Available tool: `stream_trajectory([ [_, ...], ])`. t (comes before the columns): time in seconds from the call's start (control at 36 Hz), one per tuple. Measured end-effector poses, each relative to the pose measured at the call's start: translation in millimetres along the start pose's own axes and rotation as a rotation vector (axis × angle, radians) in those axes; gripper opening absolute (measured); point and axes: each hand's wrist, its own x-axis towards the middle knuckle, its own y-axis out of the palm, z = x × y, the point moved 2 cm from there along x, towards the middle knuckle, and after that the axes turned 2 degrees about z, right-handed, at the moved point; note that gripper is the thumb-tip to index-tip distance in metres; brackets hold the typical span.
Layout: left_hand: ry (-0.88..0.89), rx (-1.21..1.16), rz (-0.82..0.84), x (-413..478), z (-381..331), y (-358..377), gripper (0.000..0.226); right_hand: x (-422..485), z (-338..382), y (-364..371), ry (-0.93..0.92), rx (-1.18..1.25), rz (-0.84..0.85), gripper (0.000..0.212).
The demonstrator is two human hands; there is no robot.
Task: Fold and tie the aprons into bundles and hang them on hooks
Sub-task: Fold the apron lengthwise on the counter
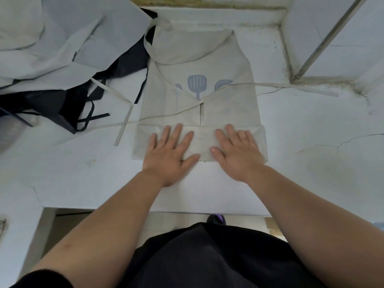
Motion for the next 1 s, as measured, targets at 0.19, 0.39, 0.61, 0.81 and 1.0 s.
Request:
stream_trajectory([
  [0.19, -0.138, -0.035, 0.043, -6.4, 43.4, -8.4, 0.072, -6.6, -28.9, -1.2, 0.119, -0.02, -0.032, 0.072],
  [0.39, -0.148, -0.046, -0.089, -18.1, 26.2, -19.1, 0.082, -10.5, -29.7, -12.9, 0.249, 0.031, -0.181, 0.063],
  [0.61, -0.024, -0.216, -0.096, -14.4, 0.2, -27.0, 0.077, -6.2, -19.3, -22.2, 0.074, -0.028, -0.104, 0.064],
  [0.81, -0.036, -0.172, -0.196, -12.1, -8.1, -34.1, 0.026, -7.0, -20.8, -38.2, 0.121, 0.018, -0.065, 0.035],
  [1.0, -0.082, -0.243, -0.254, 1.6, -14.0, -38.2, 0.044, 16.8, -28.5, -56.4, 0.061, 0.191, -0.122, 0.041],
])
